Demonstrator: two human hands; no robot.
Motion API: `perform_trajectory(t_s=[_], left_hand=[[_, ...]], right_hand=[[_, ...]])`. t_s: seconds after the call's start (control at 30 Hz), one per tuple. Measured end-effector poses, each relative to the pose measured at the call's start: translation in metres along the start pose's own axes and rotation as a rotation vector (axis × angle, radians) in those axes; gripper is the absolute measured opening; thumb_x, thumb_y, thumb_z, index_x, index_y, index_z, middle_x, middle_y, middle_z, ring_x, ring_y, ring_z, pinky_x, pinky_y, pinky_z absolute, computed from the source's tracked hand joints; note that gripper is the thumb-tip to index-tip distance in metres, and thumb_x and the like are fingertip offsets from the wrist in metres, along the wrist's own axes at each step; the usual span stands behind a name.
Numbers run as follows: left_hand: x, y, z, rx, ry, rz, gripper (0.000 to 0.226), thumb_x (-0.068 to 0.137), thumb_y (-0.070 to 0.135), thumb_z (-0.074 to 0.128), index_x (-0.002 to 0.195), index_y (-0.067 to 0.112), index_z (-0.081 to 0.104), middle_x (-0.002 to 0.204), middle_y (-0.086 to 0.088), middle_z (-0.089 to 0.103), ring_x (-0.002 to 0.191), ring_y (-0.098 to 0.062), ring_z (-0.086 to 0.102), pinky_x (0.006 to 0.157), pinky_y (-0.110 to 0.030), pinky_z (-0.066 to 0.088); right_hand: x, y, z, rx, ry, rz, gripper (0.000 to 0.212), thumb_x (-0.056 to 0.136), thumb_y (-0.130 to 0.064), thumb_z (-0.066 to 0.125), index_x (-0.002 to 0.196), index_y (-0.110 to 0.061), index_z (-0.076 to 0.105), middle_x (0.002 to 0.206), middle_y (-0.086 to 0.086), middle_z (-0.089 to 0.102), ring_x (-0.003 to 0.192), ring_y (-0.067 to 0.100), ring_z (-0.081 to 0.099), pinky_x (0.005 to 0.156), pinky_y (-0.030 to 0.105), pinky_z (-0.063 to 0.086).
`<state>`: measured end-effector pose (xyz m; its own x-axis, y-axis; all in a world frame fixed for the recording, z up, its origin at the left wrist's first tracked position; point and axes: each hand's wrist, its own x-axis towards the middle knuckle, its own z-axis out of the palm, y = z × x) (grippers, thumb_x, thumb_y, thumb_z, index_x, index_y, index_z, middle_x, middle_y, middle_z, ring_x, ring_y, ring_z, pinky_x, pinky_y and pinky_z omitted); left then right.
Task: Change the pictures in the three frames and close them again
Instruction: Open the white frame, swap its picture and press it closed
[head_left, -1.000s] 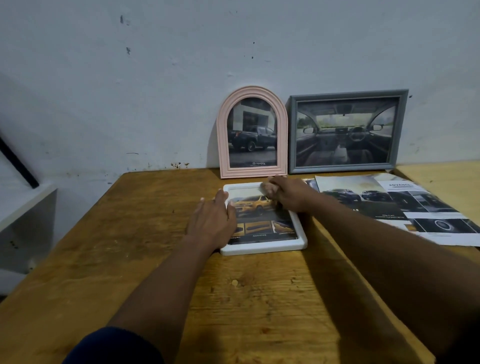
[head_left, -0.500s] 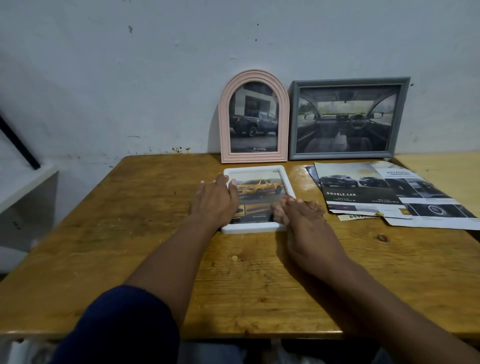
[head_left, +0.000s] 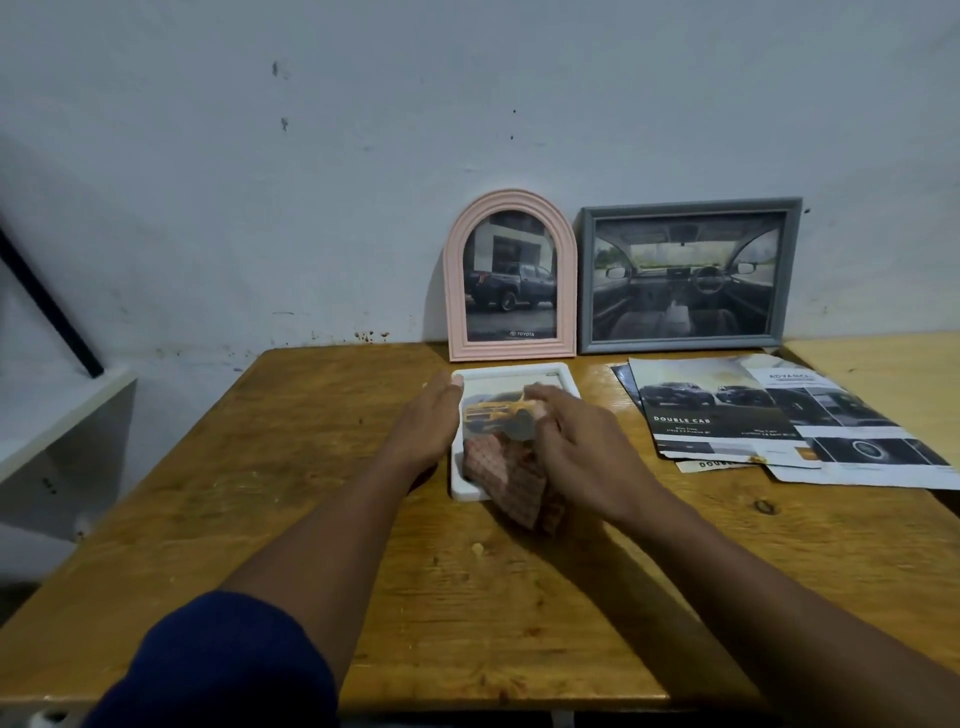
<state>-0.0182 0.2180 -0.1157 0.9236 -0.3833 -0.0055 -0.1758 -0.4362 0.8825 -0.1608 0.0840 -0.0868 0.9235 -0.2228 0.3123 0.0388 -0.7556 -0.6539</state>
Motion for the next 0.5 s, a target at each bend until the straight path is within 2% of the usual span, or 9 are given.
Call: perform_trajectory(t_s=[0.07,0.1,0.17,0.27,0.3,0.37,0.43,0.5], left_hand=[[-0.007,0.003,0.001,0.100,0.028,0.064,0.053,0.102,0.066,0.030,0.146,0.039,0.044,0.159,0.000,0.040,0.142,-0.025,0.041,0.111,-0.047,0.039],[-0.010,0.002,0.004,0.124,0.043,0.096,0.069,0.093,0.079,0.032,0.152,0.045,0.033,0.166,0.002,0.026,0.150,-0.027,0.030,0.115,-0.053,0.035],[-0.021,0.001,0.014,0.132,0.025,0.160,0.084,0.080,0.091,0.036,0.154,0.053,0.022,0.169,0.005,0.017,0.152,-0.028,0.026,0.112,-0.059,0.038],[-0.046,0.003,0.028,0.465,-0.074,0.340,0.077,0.091,0.071,0.050,0.157,0.045,0.020,0.168,0.007,0.020,0.153,-0.018,0.018,0.119,-0.054,0.028],[-0.055,0.005,0.031,0.600,-0.101,0.420,0.073,0.094,0.066,0.051,0.157,0.042,0.025,0.166,0.008,0.025,0.153,-0.016,0.017,0.121,-0.050,0.025],[-0.059,-0.001,0.030,0.779,-0.122,0.548,0.059,0.098,0.061,0.048,0.152,0.036,0.042,0.160,0.009,0.040,0.152,-0.015,0.021,0.121,-0.043,0.025],[-0.058,-0.012,0.019,0.799,-0.119,0.577,0.052,0.100,0.057,0.046,0.144,0.031,0.056,0.151,0.008,0.052,0.148,-0.017,0.031,0.118,-0.040,0.030],[-0.056,-0.023,0.007,0.764,-0.096,0.582,0.050,0.100,0.053,0.046,0.139,0.026,0.062,0.147,0.004,0.057,0.146,-0.019,0.036,0.116,-0.038,0.032]], right_hand=[[0.012,0.013,-0.009,-0.065,0.065,0.051,0.041,0.107,-0.025,0.037,0.143,-0.011,0.049,0.140,0.010,0.057,0.123,0.023,0.052,0.089,0.026,0.034],[0.016,0.020,-0.009,-0.088,0.050,0.072,0.041,0.107,-0.025,0.036,0.142,-0.010,0.049,0.139,0.012,0.057,0.124,0.026,0.051,0.086,0.025,0.032],[0.021,0.034,-0.003,-0.091,0.000,0.110,0.038,0.107,-0.024,0.034,0.136,-0.008,0.052,0.132,0.016,0.059,0.118,0.030,0.054,0.083,0.027,0.034],[0.025,0.050,0.001,-0.051,0.007,0.183,0.036,0.107,-0.026,0.033,0.129,-0.009,0.055,0.120,0.018,0.064,0.098,0.028,0.056,0.077,0.033,0.042],[0.026,0.054,0.002,-0.058,0.007,0.204,0.037,0.107,-0.027,0.034,0.131,-0.009,0.055,0.120,0.016,0.064,0.097,0.025,0.055,0.078,0.033,0.044],[0.027,0.061,0.001,-0.113,-0.022,0.221,0.039,0.105,-0.028,0.038,0.139,-0.014,0.052,0.125,0.015,0.064,0.106,0.028,0.057,0.087,0.040,0.050],[0.025,0.061,0.000,-0.169,-0.057,0.216,0.041,0.103,-0.029,0.043,0.142,-0.019,0.050,0.127,0.015,0.064,0.111,0.033,0.058,0.092,0.047,0.051],[0.023,0.061,0.000,-0.250,-0.081,0.168,0.037,0.099,-0.025,0.052,0.135,-0.019,0.055,0.120,0.012,0.066,0.105,0.032,0.060,0.083,0.038,0.051]])
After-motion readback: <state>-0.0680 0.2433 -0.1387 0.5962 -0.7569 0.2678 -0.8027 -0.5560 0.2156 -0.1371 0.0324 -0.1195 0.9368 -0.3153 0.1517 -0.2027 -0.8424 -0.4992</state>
